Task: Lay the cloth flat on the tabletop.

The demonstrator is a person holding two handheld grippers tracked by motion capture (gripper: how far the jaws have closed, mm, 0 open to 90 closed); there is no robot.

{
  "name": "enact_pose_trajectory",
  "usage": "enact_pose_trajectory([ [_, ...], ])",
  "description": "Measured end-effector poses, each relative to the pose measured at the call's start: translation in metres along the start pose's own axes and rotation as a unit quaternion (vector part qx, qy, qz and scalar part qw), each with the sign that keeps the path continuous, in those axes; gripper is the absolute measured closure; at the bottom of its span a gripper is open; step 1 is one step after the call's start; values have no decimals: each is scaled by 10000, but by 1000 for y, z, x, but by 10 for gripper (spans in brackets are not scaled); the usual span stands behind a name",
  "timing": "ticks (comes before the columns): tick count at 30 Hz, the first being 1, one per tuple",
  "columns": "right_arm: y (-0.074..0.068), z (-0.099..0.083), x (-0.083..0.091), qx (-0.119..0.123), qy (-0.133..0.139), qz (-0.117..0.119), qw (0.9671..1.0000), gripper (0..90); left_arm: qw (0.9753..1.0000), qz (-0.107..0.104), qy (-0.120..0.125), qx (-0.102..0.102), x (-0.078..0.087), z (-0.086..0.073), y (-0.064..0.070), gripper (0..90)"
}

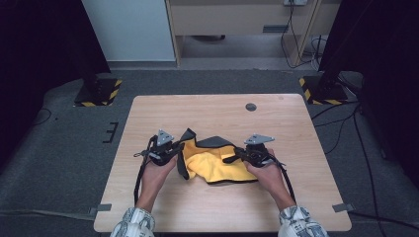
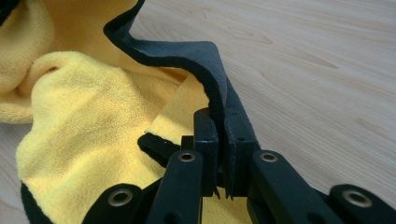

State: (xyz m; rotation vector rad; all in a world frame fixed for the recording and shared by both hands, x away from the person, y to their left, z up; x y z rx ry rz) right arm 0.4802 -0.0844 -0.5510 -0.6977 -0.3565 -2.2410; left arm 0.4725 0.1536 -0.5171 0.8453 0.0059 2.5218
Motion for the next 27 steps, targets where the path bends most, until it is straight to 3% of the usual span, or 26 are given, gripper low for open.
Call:
enact_pose_trajectory([
  [14, 13, 0, 30, -41, 192, -65, 9998, 861, 9999, -46, -23, -96, -3, -2, 7, 778],
  [27, 27, -6, 45, -90, 176, -143, 9997, 862, 9998, -115, -50, -177, -7, -4, 18, 779],
])
Point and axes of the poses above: each handheld gripper's, and its own axes: x roughly backward along the jaws, z roughly out of its top, y roughly to its right, the point moved 9 cm from there along -x, roughly forward along the jaws, and after that the axes turned 9 degrees about x, right-handed, at the moved point
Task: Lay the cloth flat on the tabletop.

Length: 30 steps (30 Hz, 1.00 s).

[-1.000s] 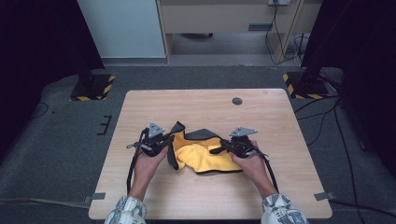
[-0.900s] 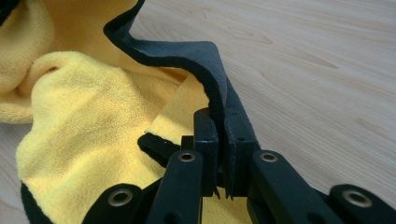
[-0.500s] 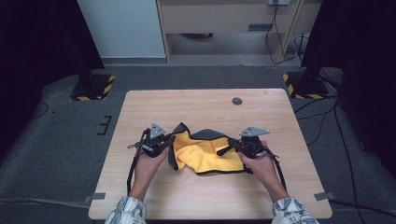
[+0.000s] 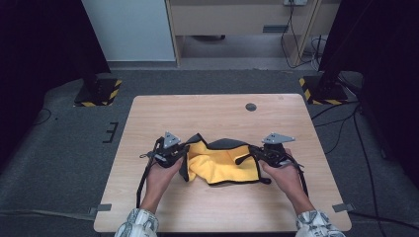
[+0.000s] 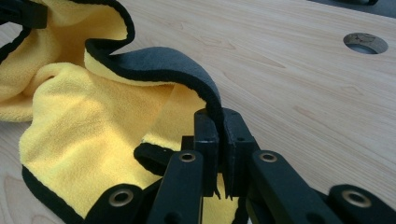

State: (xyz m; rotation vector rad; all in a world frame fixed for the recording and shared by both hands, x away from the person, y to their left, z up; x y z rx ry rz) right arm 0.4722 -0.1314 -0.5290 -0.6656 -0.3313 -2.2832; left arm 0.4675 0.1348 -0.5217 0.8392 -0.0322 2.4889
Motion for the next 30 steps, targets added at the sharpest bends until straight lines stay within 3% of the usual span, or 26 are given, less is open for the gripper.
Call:
enact_pose_trajectory([
  [12, 13, 1, 15, -34, 37, -73, 10000, 862, 9999, -91, 18, -39, 1, 3, 10, 783],
  [30, 25, 6, 27, 3, -15, -161, 9999, 863, 10000, 56, 28, -3, 10, 2, -10, 785],
])
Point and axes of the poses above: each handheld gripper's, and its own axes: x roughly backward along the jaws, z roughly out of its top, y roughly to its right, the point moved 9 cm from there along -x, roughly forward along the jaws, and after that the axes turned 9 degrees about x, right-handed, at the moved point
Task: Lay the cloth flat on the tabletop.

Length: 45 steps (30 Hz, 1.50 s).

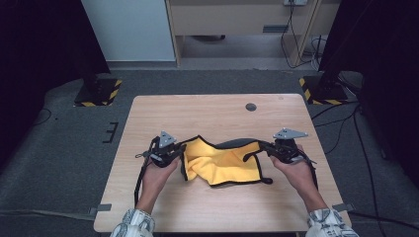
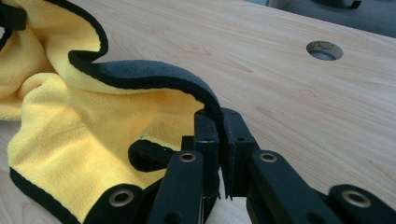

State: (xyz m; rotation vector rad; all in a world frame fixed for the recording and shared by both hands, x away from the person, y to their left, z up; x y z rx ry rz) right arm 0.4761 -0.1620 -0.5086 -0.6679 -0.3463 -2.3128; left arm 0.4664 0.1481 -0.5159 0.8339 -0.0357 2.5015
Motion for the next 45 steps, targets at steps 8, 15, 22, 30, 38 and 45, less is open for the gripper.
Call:
enact_pose_trajectory([
  [8, 4, -2, 3, 14, -32, -24, 10000, 863, 10000, 16, -21, 47, 0, -7, -6, 787],
  [15, 5, -5, 3, 29, -47, -24, 10000, 863, 9999, 51, -102, 60, 0, -16, -11, 787],
  [22, 5, -9, 3, 32, -76, -32, 10000, 863, 9997, 70, -224, 74, -5, -31, -13, 791],
  [30, 3, -12, 3, 45, -103, -15, 9999, 863, 9995, 34, -287, 93, -8, -40, -15, 805],
  [38, 5, -13, 6, 23, -82, -35, 10000, 863, 9994, 17, -338, 47, -10, -48, -13, 807],
  [45, 3, -16, 7, 49, -103, -13, 9999, 863, 9994, 6, -360, -1, -10, -56, -10, 806],
])
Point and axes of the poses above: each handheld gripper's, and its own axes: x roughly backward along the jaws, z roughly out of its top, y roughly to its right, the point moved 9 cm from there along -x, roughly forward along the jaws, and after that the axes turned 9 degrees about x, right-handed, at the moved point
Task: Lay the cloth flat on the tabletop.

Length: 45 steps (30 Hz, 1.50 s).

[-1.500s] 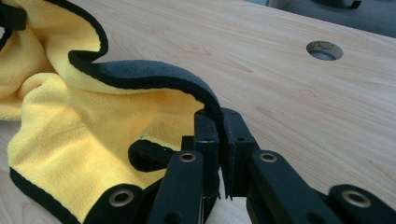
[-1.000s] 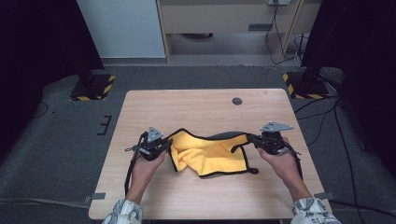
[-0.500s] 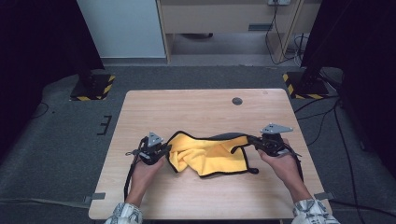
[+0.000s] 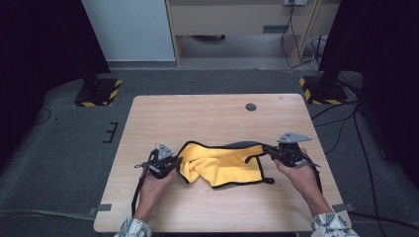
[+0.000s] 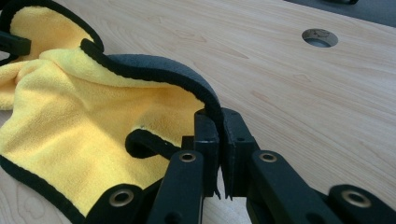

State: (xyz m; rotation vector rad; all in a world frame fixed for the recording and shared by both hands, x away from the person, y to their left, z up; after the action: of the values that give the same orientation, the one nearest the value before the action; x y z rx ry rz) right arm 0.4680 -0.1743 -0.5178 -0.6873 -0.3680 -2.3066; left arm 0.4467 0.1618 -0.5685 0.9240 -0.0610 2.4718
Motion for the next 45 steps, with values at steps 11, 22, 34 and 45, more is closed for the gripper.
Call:
enact_pose_trajectory([
  [11, 1, -1, 1, 8, -24, -25, 10000, 863, 10000, -49, -37, -1, 0, -10, 3, 807],
  [22, 10, -5, 10, -13, -45, -119, 9999, 863, 9997, -138, -133, -135, -5, -14, 17, 807],
  [34, 4, -14, 14, 49, -60, -20, 10000, 863, 9994, -254, -63, -206, -7, -12, 22, 743],
  [45, 0, -11, 7, 66, -71, 60, 9999, 863, 9993, -261, 107, -230, -10, 12, 19, 570],
])
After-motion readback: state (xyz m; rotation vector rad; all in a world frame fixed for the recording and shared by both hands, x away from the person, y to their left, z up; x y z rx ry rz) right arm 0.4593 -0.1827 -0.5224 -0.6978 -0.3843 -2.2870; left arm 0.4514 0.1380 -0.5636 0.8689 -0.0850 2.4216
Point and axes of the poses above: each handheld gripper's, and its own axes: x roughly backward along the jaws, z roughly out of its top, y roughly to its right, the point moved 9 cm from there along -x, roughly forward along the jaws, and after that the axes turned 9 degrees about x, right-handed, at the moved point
